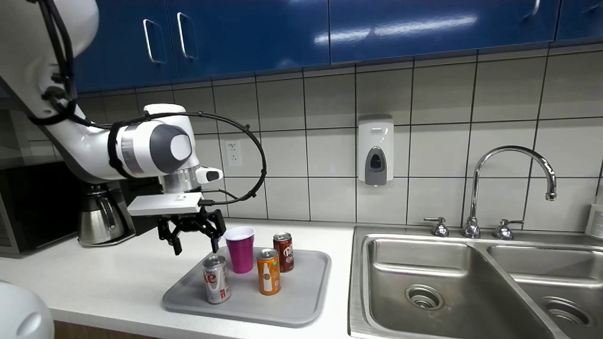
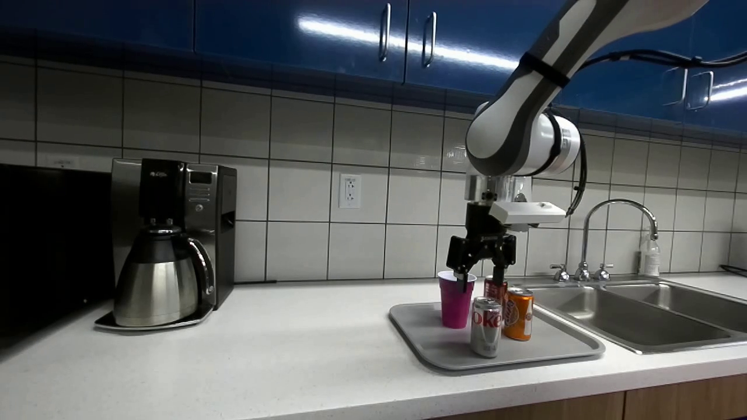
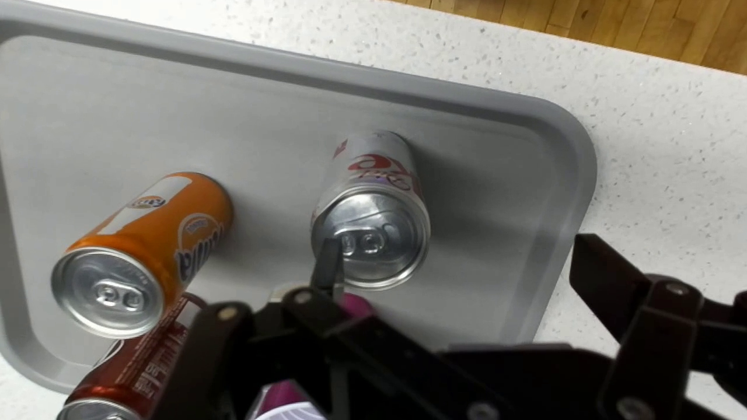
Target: Remove the cans from the tray and put them on the counter
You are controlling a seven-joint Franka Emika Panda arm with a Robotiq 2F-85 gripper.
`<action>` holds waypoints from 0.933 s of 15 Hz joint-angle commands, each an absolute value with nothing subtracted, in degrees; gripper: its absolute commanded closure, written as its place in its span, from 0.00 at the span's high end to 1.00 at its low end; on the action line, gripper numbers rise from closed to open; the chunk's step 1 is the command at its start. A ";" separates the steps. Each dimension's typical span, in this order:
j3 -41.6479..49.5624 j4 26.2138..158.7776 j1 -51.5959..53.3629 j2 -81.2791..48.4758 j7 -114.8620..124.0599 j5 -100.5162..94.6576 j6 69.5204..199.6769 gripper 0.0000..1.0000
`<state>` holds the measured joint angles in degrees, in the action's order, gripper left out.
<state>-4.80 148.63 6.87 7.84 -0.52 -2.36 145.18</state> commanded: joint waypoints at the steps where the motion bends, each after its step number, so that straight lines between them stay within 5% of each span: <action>1: -4.20 148.36 5.63 7.49 -2.32 -3.23 146.06 1.00; 14: -2.45 147.78 3.38 3.22 -1.68 -4.31 147.70 1.00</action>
